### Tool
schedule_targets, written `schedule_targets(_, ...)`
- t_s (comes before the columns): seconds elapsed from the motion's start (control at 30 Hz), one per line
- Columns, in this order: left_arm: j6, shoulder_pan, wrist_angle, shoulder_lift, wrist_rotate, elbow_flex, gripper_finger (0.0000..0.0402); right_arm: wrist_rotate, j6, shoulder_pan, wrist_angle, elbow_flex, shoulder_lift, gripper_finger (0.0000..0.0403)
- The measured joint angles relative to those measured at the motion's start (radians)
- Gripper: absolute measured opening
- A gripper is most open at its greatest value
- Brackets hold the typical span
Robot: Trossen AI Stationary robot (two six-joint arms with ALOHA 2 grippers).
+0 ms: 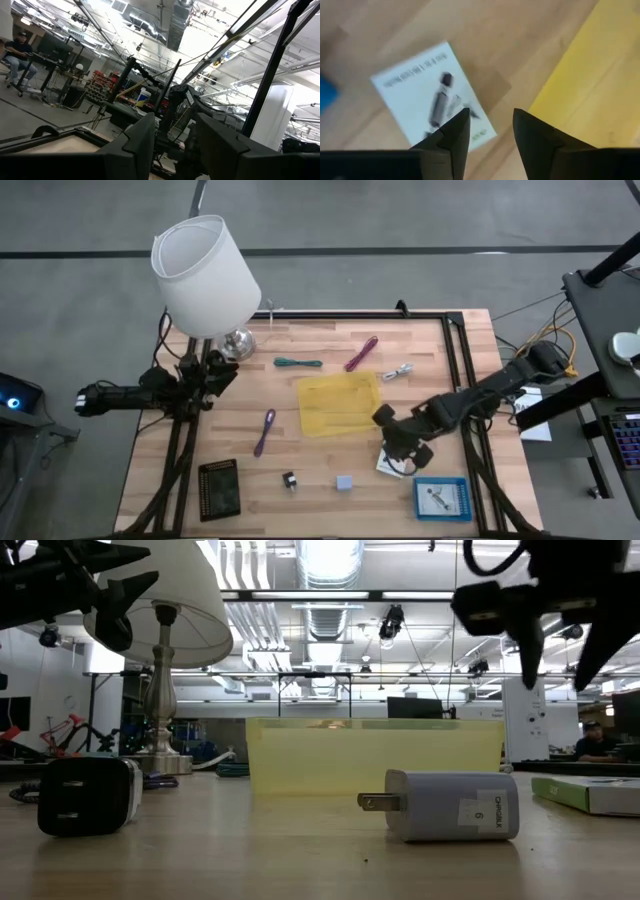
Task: Pick and place items into bin
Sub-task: Stack the card reader box on top of the card reader box in the blue bin
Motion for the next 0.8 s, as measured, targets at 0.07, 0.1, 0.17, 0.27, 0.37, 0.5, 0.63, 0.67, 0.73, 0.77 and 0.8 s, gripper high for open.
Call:
schedule_targets(0.07, 0.000, 0.000, -0.001, 0.002, 0.000, 0.000, 0.0130, -0.006, -0.054, -0.024, 0.003, -0.013, 0.000, 0.0131)
schedule_targets(0.1, 0.000, 0.000, -0.001, 0.001, 0.000, 0.000, 0.0130, -0.027, -0.101, -0.036, 0.006, -0.020, 0.000, 0.0130)
schedule_targets(0.17, 0.001, 0.000, 0.000, 0.001, -0.001, 0.000, 0.0130, -0.101, -0.222, -0.052, 0.007, -0.041, 0.000, 0.0128)
schedule_targets(0.27, 0.006, 0.000, 0.000, 0.001, -0.018, 0.000, 0.0130, -0.183, -0.361, -0.058, 0.038, -0.080, 0.000, 0.0128)
schedule_targets(0.37, 0.006, 0.000, 0.000, 0.002, -0.020, 0.000, 0.0130, -0.178, -0.388, -0.059, 0.100, -0.114, 0.000, 0.0128)
schedule_targets(0.5, 0.006, 0.000, 0.000, 0.002, -0.020, 0.000, 0.0130, -0.178, -0.393, -0.065, 0.156, -0.136, 0.000, 0.0128)
schedule_targets(0.63, 0.006, 0.000, -0.002, 0.002, -0.020, 0.000, 0.0130, -0.178, -0.416, -0.071, 0.207, -0.175, 0.000, 0.0128)
schedule_targets(0.67, 0.006, 0.000, -0.003, 0.002, -0.020, 0.000, 0.0130, -0.175, -0.416, -0.073, 0.217, -0.183, 0.000, 0.0128)
schedule_targets(0.73, 0.006, 0.000, -0.003, 0.002, -0.020, 0.000, 0.0130, -0.158, -0.418, -0.075, 0.244, -0.194, 0.001, 0.0128)
schedule_targets(0.77, 0.006, 0.000, -0.003, 0.002, -0.020, 0.000, 0.0130, -0.148, -0.411, -0.078, 0.256, -0.194, 0.001, 0.0128)
schedule_targets(0.8, 0.006, 0.000, -0.003, 0.002, -0.020, 0.000, 0.0130, -0.147, -0.399, -0.083, 0.269, -0.194, 0.001, 0.0128)
